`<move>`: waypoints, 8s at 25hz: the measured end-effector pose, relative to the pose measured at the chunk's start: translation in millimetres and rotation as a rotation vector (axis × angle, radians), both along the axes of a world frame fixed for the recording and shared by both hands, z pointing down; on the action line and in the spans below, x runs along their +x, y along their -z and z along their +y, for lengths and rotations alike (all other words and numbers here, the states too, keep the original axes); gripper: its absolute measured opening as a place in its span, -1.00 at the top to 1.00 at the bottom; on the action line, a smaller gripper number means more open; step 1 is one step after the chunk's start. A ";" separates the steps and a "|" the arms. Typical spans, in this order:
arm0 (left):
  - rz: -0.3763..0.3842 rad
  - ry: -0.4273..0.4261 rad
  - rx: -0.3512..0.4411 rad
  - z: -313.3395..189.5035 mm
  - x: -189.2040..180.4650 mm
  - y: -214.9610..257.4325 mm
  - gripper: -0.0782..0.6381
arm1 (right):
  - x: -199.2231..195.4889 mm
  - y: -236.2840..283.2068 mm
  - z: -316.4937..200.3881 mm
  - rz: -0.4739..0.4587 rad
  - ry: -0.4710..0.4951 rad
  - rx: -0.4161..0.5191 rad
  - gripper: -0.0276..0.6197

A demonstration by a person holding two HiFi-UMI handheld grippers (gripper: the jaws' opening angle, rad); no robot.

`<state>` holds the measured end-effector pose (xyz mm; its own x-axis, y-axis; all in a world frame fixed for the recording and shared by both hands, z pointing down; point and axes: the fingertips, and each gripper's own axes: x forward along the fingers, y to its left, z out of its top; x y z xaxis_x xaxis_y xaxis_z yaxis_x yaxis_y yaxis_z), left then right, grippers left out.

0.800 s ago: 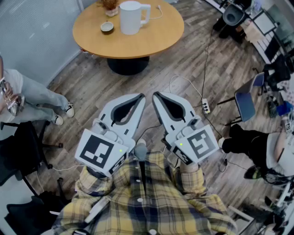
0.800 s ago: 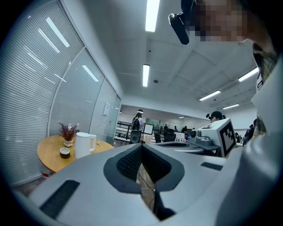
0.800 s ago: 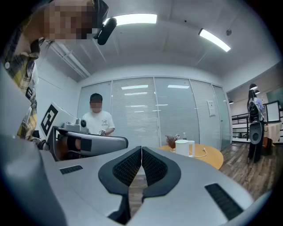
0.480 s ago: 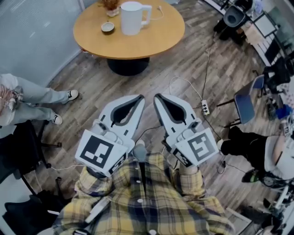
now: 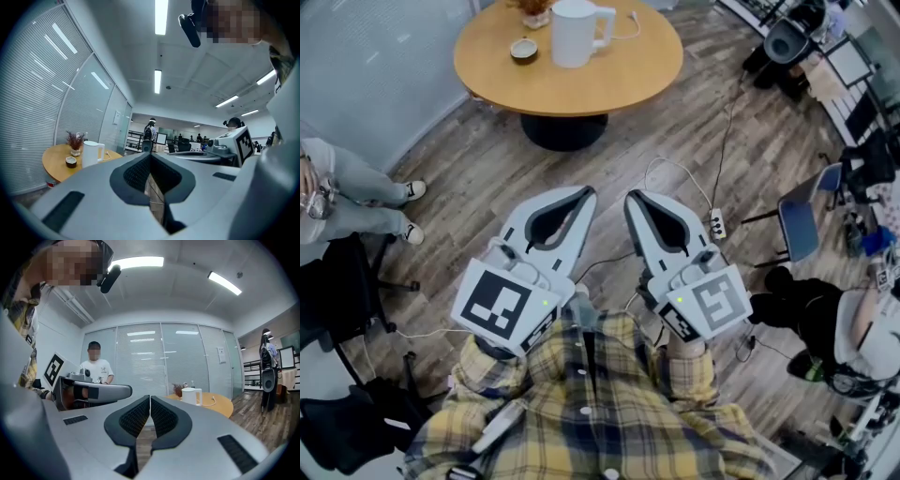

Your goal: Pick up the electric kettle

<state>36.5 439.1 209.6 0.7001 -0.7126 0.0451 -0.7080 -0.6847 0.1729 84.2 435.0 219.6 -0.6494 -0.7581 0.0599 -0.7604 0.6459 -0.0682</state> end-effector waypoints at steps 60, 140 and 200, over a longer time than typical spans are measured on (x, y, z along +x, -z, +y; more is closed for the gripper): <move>-0.011 0.004 -0.027 -416.9 -42.9 -24.2 0.78 | -19.3 -19.4 -416.3 0.026 -0.042 -0.026 0.81; -0.044 0.145 -0.163 -616.8 -67.8 -91.5 0.78 | 18.2 -146.7 -603.0 0.116 -0.154 -0.159 0.21; -0.021 0.158 -0.127 -621.3 -90.7 -93.4 0.78 | 8.0 -230.2 -657.3 0.135 -0.250 -0.161 0.59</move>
